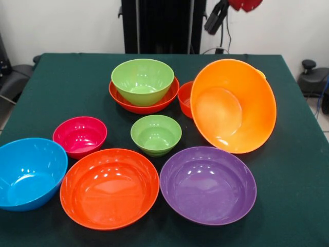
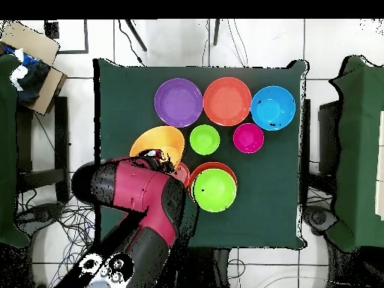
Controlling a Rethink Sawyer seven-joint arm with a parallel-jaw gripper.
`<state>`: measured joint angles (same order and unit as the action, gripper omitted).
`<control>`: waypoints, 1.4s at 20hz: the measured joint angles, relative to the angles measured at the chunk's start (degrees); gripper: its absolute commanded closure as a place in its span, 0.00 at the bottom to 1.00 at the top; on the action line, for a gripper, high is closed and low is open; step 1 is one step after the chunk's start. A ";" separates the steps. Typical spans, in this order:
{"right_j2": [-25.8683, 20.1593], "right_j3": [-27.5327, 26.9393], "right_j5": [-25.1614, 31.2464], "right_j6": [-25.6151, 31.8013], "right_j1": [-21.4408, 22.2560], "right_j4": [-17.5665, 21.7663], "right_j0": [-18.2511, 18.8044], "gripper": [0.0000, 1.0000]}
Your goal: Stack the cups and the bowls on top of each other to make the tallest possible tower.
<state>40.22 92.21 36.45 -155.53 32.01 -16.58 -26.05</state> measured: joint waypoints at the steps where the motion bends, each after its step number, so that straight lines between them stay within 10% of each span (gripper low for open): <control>1: -0.04 0.16 0.90 0.00 1.16 0.04 0.15 1.00; 28: -2.69 0.68 0.48 0.00 2.11 0.07 2.82 1.00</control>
<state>37.54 92.89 36.93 -155.53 34.13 -16.50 -23.23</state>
